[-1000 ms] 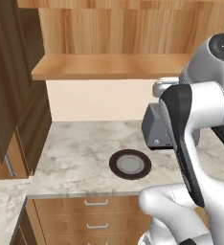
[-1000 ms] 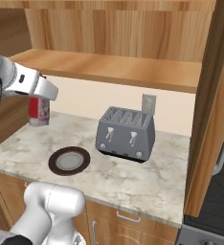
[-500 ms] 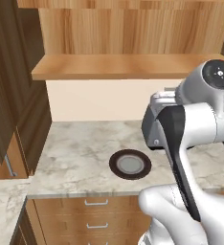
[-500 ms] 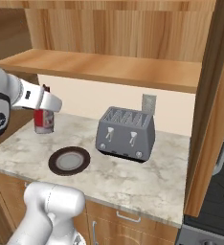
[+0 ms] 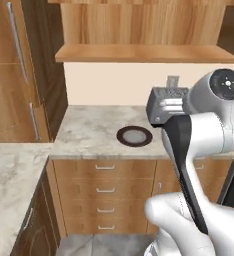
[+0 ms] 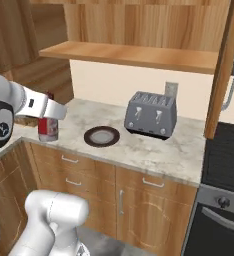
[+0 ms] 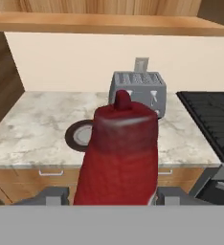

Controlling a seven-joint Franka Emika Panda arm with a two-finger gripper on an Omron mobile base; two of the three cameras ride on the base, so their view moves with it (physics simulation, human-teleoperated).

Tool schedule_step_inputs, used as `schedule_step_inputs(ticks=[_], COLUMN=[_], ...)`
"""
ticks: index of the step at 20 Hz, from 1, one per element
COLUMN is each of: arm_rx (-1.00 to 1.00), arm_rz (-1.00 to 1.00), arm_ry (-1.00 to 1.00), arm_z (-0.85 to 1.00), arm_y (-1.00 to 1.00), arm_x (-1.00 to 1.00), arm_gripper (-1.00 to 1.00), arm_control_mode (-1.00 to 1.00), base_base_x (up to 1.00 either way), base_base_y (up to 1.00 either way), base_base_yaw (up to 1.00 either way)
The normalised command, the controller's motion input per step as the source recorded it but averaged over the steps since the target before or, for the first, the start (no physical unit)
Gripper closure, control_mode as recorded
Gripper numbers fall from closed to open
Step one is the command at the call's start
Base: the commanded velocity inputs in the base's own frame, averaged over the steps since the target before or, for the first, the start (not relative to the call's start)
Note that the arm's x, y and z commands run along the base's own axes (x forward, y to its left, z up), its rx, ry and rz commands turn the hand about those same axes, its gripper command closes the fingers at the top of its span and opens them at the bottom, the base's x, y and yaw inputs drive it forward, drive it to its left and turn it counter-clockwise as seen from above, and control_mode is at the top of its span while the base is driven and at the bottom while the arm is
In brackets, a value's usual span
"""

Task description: Move the hot dog bun to the plate on the dining table and place the condiment next to that plate. Then navigate to the fridge and take the sausage and place it on the plate as well.

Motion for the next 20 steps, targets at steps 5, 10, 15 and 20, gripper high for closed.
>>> schedule_step_inputs(ticks=[5,10,15,20], arm_rx=[0.0,0.0,0.0,0.0], arm_rz=[0.0,0.0,0.0,0.0], arm_ry=[0.0,0.0,0.0,0.0], arm_z=[0.0,0.0,0.0,0.0], arm_y=[0.0,0.0,0.0,0.0], arm_x=[0.0,0.0,0.0,0.0], arm_gripper=[1.0,1.0,1.0,1.0], arm_control_mode=[1.0,1.0,1.0,1.0], base_base_x=[-1.0,-0.97,-0.83,-0.73], base_base_y=[-0.03,0.01,0.2,0.54], base_base_yaw=[0.59,0.68,0.71,0.7])
